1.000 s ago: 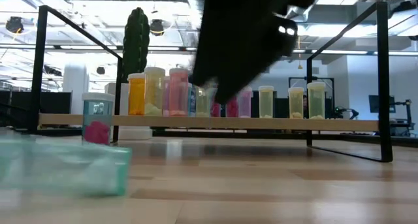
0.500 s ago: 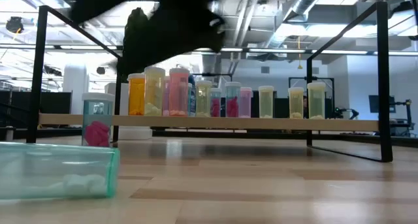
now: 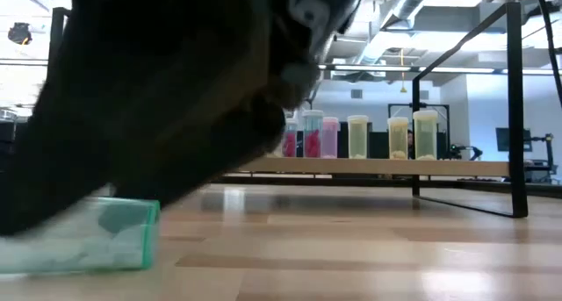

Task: Pick and place medicine bottles onto shelf by color
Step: Put the blue pill bottle on the shelf

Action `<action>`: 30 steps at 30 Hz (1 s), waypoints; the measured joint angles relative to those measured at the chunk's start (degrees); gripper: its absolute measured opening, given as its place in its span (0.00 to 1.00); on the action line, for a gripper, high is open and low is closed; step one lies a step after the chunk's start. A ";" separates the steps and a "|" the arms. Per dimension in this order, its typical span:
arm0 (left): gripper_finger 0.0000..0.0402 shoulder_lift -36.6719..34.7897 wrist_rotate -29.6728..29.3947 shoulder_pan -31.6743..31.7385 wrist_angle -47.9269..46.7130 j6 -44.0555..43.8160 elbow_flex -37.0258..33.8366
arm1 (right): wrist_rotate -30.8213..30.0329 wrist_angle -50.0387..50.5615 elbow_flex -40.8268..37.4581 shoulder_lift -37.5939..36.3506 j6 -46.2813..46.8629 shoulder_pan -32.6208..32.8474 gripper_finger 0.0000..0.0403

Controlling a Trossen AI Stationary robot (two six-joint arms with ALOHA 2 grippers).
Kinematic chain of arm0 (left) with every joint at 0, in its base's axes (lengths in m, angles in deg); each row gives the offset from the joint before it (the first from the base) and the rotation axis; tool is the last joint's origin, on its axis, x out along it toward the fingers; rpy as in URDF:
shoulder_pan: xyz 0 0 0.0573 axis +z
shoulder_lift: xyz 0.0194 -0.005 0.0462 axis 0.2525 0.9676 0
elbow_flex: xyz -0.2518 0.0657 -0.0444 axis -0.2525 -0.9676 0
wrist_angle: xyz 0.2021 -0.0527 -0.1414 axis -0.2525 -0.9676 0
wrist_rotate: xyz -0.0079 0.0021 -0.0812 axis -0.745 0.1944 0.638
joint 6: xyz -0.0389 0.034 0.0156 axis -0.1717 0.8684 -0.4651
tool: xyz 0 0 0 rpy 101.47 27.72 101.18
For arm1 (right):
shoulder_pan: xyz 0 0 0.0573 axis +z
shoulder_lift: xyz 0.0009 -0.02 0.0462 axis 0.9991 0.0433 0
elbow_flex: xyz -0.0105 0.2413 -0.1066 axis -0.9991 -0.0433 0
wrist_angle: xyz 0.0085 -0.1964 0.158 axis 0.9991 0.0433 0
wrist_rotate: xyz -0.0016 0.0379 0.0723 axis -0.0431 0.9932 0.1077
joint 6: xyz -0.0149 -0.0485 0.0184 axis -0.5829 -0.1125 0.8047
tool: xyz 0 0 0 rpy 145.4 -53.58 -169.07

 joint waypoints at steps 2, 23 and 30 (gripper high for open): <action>0.43 -0.02 0.04 0.00 0.02 0.22 0.00 | -0.09 0.21 -0.02 0.44 -0.01 -0.07 0.63; 0.43 -0.02 -0.34 0.00 0.08 0.33 0.00 | -0.50 4.21 -0.17 -3.11 0.48 0.01 0.21; 0.43 -0.02 -1.39 0.00 2.30 0.40 0.00 | -1.48 10.45 -0.02 -13.35 0.51 0.02 0.29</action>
